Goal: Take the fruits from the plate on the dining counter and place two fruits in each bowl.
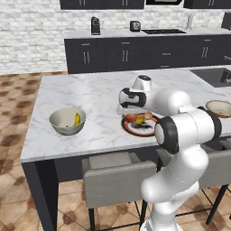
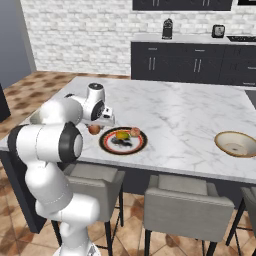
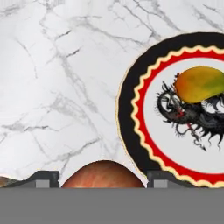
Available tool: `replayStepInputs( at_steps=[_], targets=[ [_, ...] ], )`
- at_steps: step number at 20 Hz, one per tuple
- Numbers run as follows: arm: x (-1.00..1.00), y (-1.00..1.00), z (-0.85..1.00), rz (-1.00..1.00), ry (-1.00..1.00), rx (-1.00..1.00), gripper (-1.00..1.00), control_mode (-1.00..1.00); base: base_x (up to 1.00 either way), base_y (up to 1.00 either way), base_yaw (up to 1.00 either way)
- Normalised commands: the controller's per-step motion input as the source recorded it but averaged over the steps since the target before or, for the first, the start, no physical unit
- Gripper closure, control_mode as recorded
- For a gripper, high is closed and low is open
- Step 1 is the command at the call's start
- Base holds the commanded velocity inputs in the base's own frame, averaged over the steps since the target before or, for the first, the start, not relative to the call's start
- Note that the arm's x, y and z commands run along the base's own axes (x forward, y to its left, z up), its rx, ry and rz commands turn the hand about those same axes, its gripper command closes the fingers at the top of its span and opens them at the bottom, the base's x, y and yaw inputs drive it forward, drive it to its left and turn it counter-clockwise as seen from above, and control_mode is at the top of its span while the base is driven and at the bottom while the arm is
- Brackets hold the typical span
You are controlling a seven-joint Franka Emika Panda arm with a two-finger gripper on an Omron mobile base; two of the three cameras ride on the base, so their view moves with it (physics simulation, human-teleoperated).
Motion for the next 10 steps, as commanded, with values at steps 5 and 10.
replayStepInputs(
  at_steps=[5,10],
  targets=[
    [-0.01,0.69,0.36,0.00,-0.03,0.00,1.00,-1.00,0.00,0.00,0.00],
    [0.00,0.69,0.31,0.04,-0.01,0.04,1.00,-1.00,0.00,0.00,0.00]
  ],
)
